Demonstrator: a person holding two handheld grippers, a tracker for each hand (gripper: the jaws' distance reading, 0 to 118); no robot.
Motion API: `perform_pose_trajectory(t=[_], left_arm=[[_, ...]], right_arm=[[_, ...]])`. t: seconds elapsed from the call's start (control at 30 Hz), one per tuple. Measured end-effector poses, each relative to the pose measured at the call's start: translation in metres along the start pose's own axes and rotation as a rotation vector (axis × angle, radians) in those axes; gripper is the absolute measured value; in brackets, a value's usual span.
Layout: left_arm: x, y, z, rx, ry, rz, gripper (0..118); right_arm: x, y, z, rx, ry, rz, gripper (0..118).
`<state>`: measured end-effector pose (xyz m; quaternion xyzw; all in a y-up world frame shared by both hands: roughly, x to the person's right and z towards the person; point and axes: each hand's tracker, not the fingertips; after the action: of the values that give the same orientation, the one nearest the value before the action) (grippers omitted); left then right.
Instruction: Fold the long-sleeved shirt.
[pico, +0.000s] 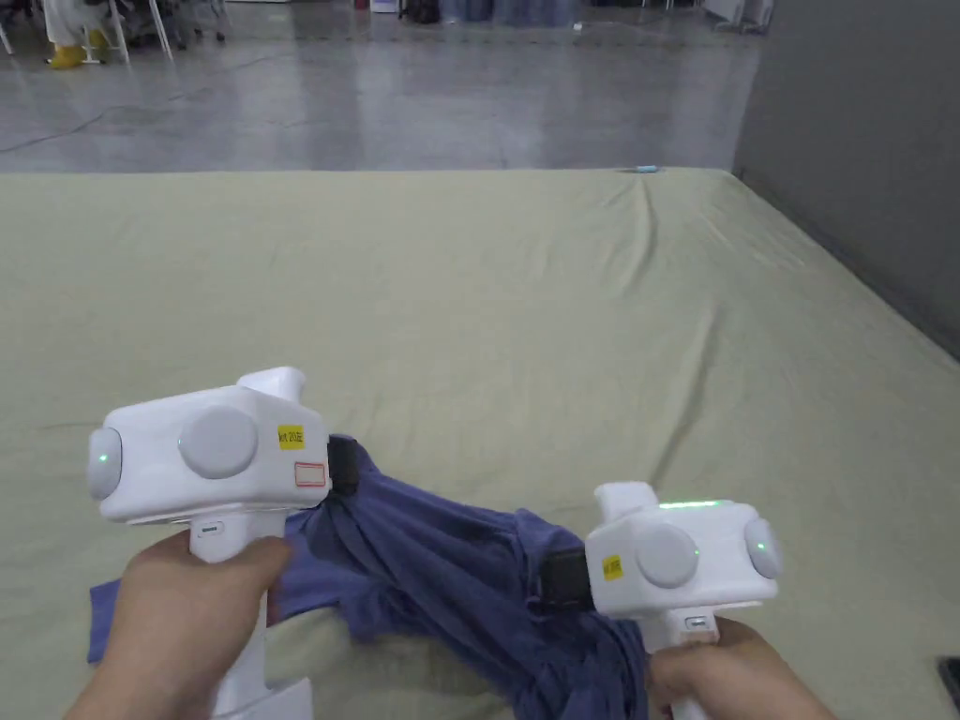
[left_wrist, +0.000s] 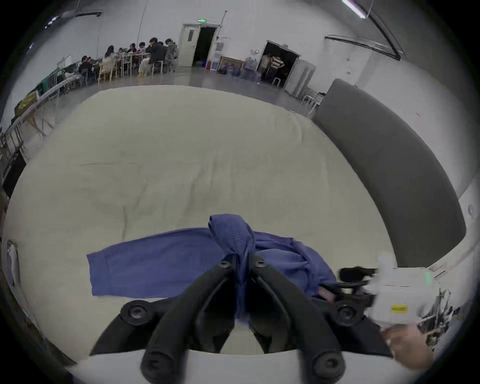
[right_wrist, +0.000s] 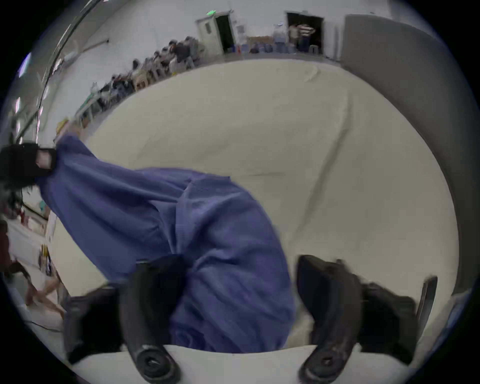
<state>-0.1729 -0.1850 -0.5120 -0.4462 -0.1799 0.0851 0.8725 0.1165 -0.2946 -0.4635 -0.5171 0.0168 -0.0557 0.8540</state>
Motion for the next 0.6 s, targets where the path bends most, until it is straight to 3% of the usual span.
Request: perform_pose_trajectory(t=[0.03,0.07,0.1,0.2,0.37,0.5,0.6], left_arm=[[-0.006,0.003,-0.001,0.006,-0.004,0.001,0],[-0.008,0.002,0.003,0.007,-0.004,0.003,0],[-0.010,0.002,0.008,0.009,-0.004,0.005,0],[-0.026,0.007,0.027,0.024,-0.006,0.031,0],[-0.046,0.048,0.088,0.159,-0.006,0.069,0],[-0.036,0.105,0.151,0.309,-0.070,0.040,0],[-0.023,0.155,0.191,0.407,-0.063,0.013,0]], right_arm=[[-0.004,0.001,-0.005,-0.033,0.006,0.027,70],[-0.006,0.001,-0.008,-0.063,-0.001,0.023,36],[-0.005,0.001,-0.007,-0.085,-0.021,-0.004,18],[0.005,0.004,0.036,0.008,0.021,0.020,14],[0.020,0.044,0.172,0.247,0.116,0.098,13],[0.016,0.111,0.272,0.383,0.194,0.121,13],[0.001,0.171,0.325,0.456,0.177,0.158,13]])
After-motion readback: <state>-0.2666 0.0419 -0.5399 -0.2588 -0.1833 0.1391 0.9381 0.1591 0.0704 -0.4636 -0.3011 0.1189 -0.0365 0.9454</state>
